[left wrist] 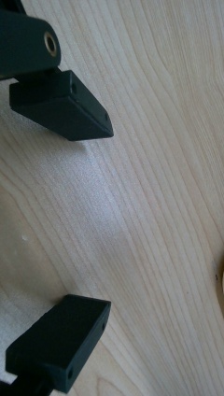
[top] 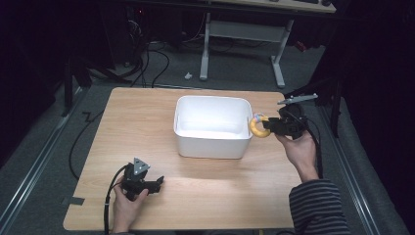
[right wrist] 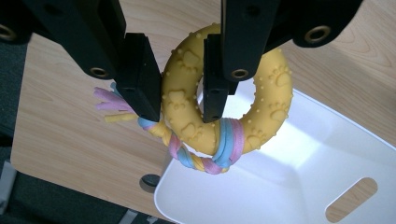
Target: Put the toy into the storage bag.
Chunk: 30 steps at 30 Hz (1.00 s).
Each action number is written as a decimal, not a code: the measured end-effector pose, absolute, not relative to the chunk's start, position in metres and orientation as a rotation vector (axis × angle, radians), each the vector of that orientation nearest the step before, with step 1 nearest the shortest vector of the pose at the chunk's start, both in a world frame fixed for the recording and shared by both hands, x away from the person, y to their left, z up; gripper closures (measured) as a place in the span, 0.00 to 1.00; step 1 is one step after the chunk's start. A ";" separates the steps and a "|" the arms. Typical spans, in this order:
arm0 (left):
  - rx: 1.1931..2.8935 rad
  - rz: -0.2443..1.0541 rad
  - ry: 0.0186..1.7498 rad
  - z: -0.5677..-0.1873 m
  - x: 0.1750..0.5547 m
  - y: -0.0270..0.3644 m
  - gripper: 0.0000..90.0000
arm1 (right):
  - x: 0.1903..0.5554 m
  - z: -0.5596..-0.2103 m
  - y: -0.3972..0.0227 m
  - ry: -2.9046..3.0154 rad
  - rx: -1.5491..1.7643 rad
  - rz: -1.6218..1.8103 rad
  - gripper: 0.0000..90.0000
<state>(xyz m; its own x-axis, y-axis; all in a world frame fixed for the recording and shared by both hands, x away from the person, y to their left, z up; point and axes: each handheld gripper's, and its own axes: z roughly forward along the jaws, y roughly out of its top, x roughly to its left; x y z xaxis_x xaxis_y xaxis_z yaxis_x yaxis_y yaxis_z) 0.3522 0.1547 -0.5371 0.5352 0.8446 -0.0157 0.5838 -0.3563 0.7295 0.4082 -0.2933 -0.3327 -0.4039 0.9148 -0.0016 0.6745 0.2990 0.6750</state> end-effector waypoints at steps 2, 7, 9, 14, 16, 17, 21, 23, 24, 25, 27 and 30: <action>2.076 0.479 1.152 -0.537 0.352 0.155 0.17 | 0.411 -0.332 -0.289 2.194 1.413 0.842 0.77; 2.077 0.479 1.152 -0.537 0.352 0.155 0.17 | 0.419 -0.332 -0.278 2.205 1.403 0.845 0.77; 2.076 0.479 1.152 -0.537 0.352 0.155 0.17 | 0.422 -0.332 -0.273 2.210 1.397 0.840 0.77; 2.075 0.477 1.151 -0.537 0.352 0.155 0.17 | 0.427 -0.331 -0.262 2.217 1.378 0.823 0.77; 2.075 0.477 1.151 -0.537 0.352 0.155 0.17 | 0.428 -0.331 -0.257 2.219 1.363 0.809 0.77; 2.075 0.477 1.150 -0.537 0.352 0.155 0.17 | 0.428 -0.331 -0.255 2.223 1.359 0.806 0.77; 2.075 0.476 1.150 -0.537 0.352 0.155 0.17 | 0.430 -0.333 -0.250 2.230 1.339 0.803 0.77; 2.075 0.476 1.150 -0.537 0.352 0.155 0.17 | 0.432 -0.334 -0.247 2.232 1.339 0.803 0.77; 2.075 0.476 1.150 -0.537 0.352 0.155 0.17 | 0.433 -0.335 -0.246 2.232 1.340 0.806 0.77; 2.075 0.476 1.150 -0.537 0.352 0.155 0.17 | 0.434 -0.335 -0.245 2.235 1.341 0.805 0.77; 2.074 0.477 1.149 -0.537 0.352 0.155 0.17 | 0.436 -0.336 -0.241 2.238 1.340 0.808 0.77; 2.076 0.475 1.149 -0.537 0.352 0.155 0.17 | 0.440 -0.337 -0.235 2.246 1.331 0.803 0.77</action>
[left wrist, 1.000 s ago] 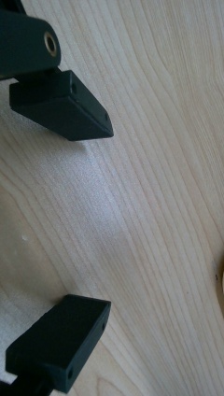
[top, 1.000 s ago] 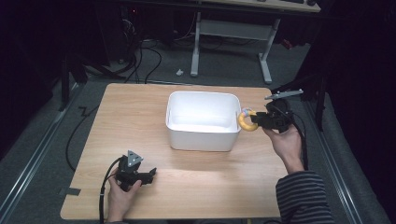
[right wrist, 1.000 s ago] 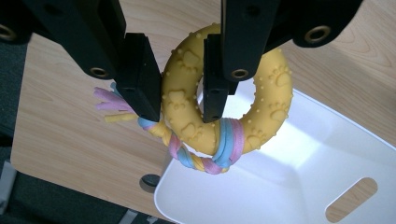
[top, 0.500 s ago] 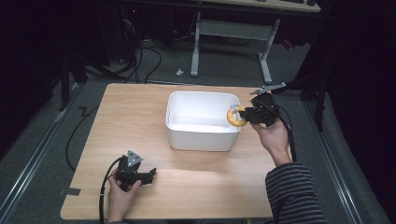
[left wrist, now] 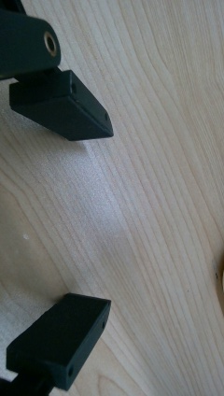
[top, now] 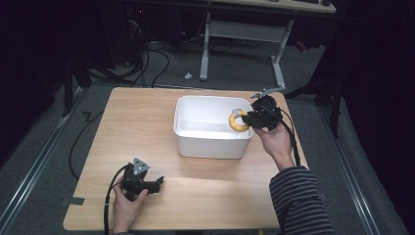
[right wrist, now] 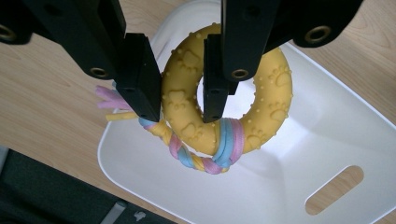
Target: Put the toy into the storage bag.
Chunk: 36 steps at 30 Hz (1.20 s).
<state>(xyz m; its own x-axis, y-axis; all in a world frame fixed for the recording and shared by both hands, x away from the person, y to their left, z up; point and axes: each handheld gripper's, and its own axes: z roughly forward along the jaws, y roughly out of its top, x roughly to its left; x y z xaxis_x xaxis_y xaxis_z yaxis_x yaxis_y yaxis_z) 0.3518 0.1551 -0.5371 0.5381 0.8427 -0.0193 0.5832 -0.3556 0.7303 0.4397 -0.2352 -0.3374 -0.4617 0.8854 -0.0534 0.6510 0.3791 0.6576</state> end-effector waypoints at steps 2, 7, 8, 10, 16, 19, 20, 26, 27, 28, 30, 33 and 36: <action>2.074 0.476 1.149 -0.537 0.352 0.155 0.17 | 0.441 -0.338 -0.231 2.249 1.320 0.799 0.77; 2.074 0.476 1.149 -0.537 0.352 0.155 0.17 | 0.445 -0.340 -0.219 2.266 1.292 0.785 0.77; 2.074 0.476 1.149 -0.537 0.352 0.155 0.17 | 0.446 -0.341 -0.217 2.270 1.290 0.782 0.77; 2.075 0.476 1.148 -0.537 0.352 0.155 0.17 | 0.447 -0.342 -0.214 2.276 1.288 0.780 0.77; 2.074 0.476 1.148 -0.537 0.352 0.155 0.17 | 0.453 -0.351 -0.204 2.294 1.296 0.755 0.77; 2.074 0.476 1.148 -0.537 0.352 0.155 0.17 | 0.455 -0.355 -0.200 2.303 1.300 0.746 0.77; 2.074 0.476 1.148 -0.537 0.352 0.155 0.17 | 0.456 -0.356 -0.199 2.307 1.295 0.742 0.77; 2.074 0.476 1.149 -0.537 0.352 0.155 0.17 | 0.458 -0.362 -0.194 2.322 1.303 0.733 0.77; 2.074 0.476 1.149 -0.537 0.352 0.155 0.17 | 0.458 -0.363 -0.194 2.326 1.306 0.731 0.77; 2.074 0.476 1.148 -0.537 0.352 0.155 0.17 | 0.458 -0.364 -0.193 2.336 1.300 0.729 0.77; 2.074 0.476 1.148 -0.537 0.352 0.155 0.17 | 0.458 -0.367 -0.191 2.351 1.294 0.715 0.76; 2.074 0.476 1.148 -0.537 0.352 0.155 0.17 | 0.458 -0.368 -0.188 2.357 1.293 0.716 0.77; 2.075 0.476 1.148 -0.537 0.352 0.155 0.17 | 0.458 -0.368 -0.187 2.367 1.286 0.716 0.76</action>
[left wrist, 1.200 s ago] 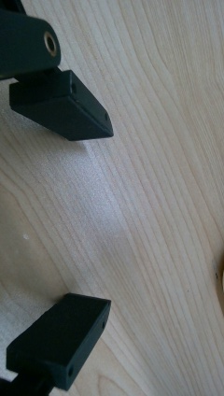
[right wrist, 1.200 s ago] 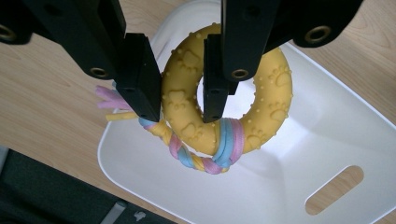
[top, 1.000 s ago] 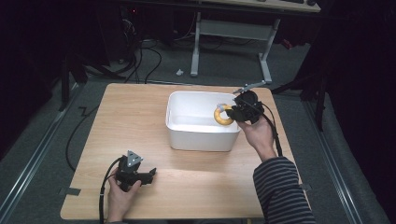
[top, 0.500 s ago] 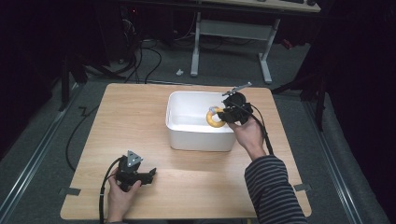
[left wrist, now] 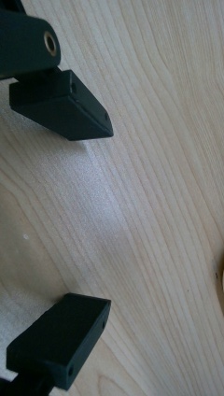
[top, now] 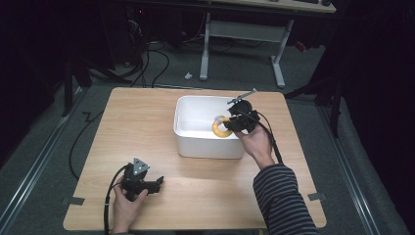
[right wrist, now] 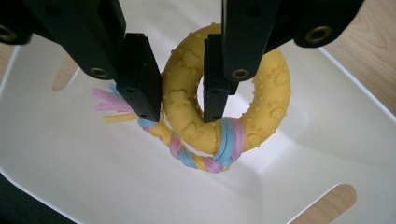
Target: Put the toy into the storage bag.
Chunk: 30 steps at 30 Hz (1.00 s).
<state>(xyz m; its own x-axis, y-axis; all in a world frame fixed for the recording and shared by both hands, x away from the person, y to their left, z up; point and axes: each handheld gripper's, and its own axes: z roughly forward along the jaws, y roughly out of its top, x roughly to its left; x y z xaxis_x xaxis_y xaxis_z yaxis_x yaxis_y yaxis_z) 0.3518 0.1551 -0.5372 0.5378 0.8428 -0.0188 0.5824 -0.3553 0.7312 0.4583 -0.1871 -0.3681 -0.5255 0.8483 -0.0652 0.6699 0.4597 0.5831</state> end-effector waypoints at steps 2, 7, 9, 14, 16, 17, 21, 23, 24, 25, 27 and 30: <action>2.075 0.476 1.148 -0.537 0.352 0.155 0.17 | 0.458 -0.369 -0.186 2.374 1.280 0.713 0.77; 2.074 0.476 1.149 -0.537 0.352 0.155 0.17 | 0.456 -0.369 -0.186 2.394 1.266 0.739 0.79; 2.074 0.476 1.148 -0.537 0.352 0.155 0.17 | 0.455 -0.370 -0.184 2.400 1.262 0.734 0.80; 2.076 0.473 1.148 -0.537 0.352 0.155 0.17 | 0.453 -0.367 -0.186 2.393 1.249 0.774 0.80; 2.077 0.473 1.147 -0.537 0.352 0.155 0.17 | 0.451 -0.365 -0.187 2.389 1.247 0.771 0.80; 2.075 0.474 1.148 -0.537 0.352 0.155 0.16 | 0.450 -0.364 -0.188 2.385 1.241 0.776 0.79; 2.076 0.475 1.148 -0.537 0.352 0.155 0.16 | 0.445 -0.360 -0.196 2.366 1.251 0.796 0.76; 2.077 0.473 1.148 -0.537 0.352 0.155 0.16 | 0.443 -0.359 -0.201 2.351 1.257 0.816 0.74; 2.077 0.473 1.148 -0.537 0.352 0.155 0.16 | 0.442 -0.358 -0.204 2.347 1.264 0.826 0.74; 2.076 0.475 1.148 -0.537 0.352 0.155 0.16 | 0.440 -0.356 -0.207 2.338 1.269 0.839 0.72; 2.077 0.473 1.148 -0.537 0.352 0.155 0.16 | 0.437 -0.355 -0.213 2.322 1.272 0.852 0.70; 2.077 0.473 1.148 -0.537 0.352 0.155 0.16 | 0.433 -0.351 -0.223 2.293 1.285 0.875 0.68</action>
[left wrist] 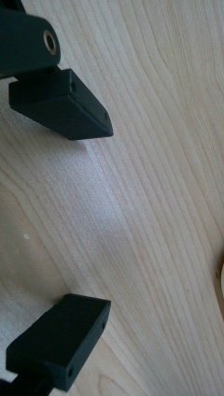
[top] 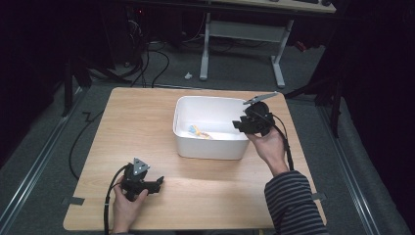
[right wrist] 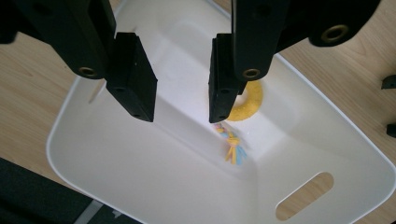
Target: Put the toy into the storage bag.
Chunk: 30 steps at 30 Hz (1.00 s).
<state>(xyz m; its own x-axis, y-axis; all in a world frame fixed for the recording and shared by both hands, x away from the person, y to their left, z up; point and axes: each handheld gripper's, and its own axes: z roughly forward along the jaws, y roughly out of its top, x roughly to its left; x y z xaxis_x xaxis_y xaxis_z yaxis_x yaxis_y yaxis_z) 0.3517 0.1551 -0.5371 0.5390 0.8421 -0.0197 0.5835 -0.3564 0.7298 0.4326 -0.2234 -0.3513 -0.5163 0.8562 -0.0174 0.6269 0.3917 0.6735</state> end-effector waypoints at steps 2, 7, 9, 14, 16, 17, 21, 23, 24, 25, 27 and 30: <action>2.077 0.473 1.148 -0.537 0.352 0.155 0.16 | 0.430 -0.350 -0.231 2.272 1.299 0.888 0.65; 2.078 0.474 1.147 -0.537 0.352 0.155 0.16 | 0.425 -0.348 -0.247 2.208 1.332 0.906 0.62; 2.078 0.474 1.147 -0.537 0.352 0.155 0.16 | 0.423 -0.349 -0.252 2.200 1.343 0.910 0.61; 2.078 0.474 1.147 -0.537 0.352 0.155 0.16 | 0.418 -0.349 -0.263 2.181 1.359 0.914 0.61; 2.078 0.474 1.147 -0.537 0.352 0.155 0.16 | 0.417 -0.348 -0.266 2.175 1.364 0.918 0.60; 2.078 0.474 1.147 -0.537 0.352 0.155 0.16 | 0.416 -0.348 -0.268 2.170 1.363 0.919 0.60; 2.078 0.474 1.147 -0.537 0.352 0.155 0.16 | 0.412 -0.347 -0.275 2.158 1.369 0.920 0.59; 2.078 0.474 1.147 -0.537 0.352 0.155 0.16 | 0.409 -0.347 -0.279 2.149 1.376 0.917 0.59; 2.078 0.474 1.147 -0.537 0.352 0.155 0.16 | 0.408 -0.347 -0.281 2.142 1.376 0.924 0.59; 2.078 0.474 1.147 -0.537 0.352 0.155 0.16 | 0.407 -0.348 -0.283 2.138 1.382 0.926 0.58; 2.078 0.474 1.147 -0.537 0.352 0.155 0.16 | 0.405 -0.348 -0.287 2.131 1.387 0.929 0.58; 2.077 0.475 1.147 -0.537 0.352 0.155 0.16 | 0.402 -0.350 -0.292 2.124 1.392 0.929 0.58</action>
<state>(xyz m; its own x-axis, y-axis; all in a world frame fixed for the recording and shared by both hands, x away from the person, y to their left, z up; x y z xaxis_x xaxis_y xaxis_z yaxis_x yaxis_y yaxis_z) 0.3517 0.1551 -0.5372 0.5391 0.8421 -0.0181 0.5823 -0.3571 0.7303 0.4023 -0.2923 -0.3498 -0.4006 0.9162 0.0044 0.6251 0.2698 0.7325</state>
